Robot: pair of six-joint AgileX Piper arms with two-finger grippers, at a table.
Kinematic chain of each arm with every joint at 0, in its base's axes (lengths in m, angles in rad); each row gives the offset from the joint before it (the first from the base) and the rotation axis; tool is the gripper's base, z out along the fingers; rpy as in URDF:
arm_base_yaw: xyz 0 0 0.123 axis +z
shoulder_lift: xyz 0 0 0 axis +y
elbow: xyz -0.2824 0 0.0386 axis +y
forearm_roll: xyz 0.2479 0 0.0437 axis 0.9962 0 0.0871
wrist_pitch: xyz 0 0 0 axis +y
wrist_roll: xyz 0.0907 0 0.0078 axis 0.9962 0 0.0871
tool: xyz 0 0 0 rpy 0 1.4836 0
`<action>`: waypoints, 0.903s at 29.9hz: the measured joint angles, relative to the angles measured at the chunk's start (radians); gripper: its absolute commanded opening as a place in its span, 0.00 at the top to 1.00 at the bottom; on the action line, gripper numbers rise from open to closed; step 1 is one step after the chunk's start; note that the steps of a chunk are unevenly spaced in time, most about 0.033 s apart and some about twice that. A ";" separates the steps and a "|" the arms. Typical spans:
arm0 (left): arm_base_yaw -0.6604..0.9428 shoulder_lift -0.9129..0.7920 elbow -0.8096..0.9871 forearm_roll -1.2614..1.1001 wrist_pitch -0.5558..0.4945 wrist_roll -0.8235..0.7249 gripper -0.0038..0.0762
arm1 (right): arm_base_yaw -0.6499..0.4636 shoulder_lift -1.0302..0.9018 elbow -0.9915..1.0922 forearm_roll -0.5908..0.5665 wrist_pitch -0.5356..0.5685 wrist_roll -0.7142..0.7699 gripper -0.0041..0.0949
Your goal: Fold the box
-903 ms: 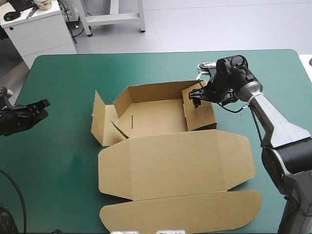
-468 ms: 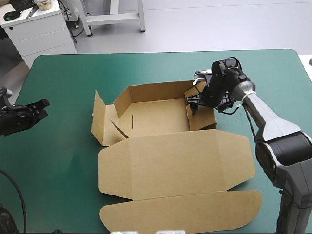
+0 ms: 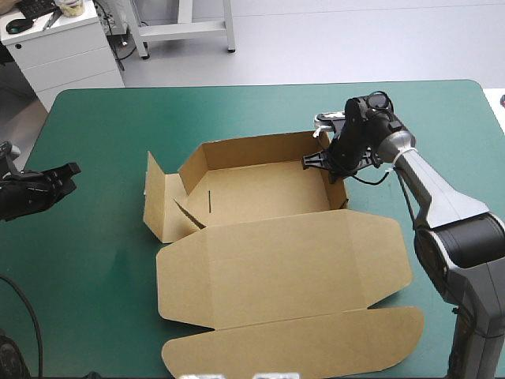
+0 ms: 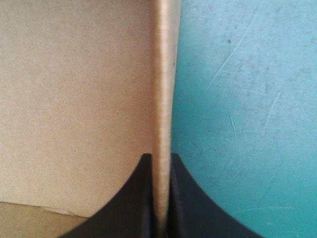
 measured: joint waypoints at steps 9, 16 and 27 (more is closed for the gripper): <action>0.000 0.000 0.000 0.021 -0.025 -0.006 0.94 | -0.055 -0.177 -0.034 0.005 0.007 -0.042 0.98; 0.000 0.000 0.000 0.021 -0.067 -0.006 0.90 | -0.060 -0.374 -0.038 0.042 0.017 -0.045 0.98; 0.000 0.002 0.000 0.020 -0.022 0.023 0.27 | -0.060 -0.474 -0.040 0.090 0.018 -0.118 0.98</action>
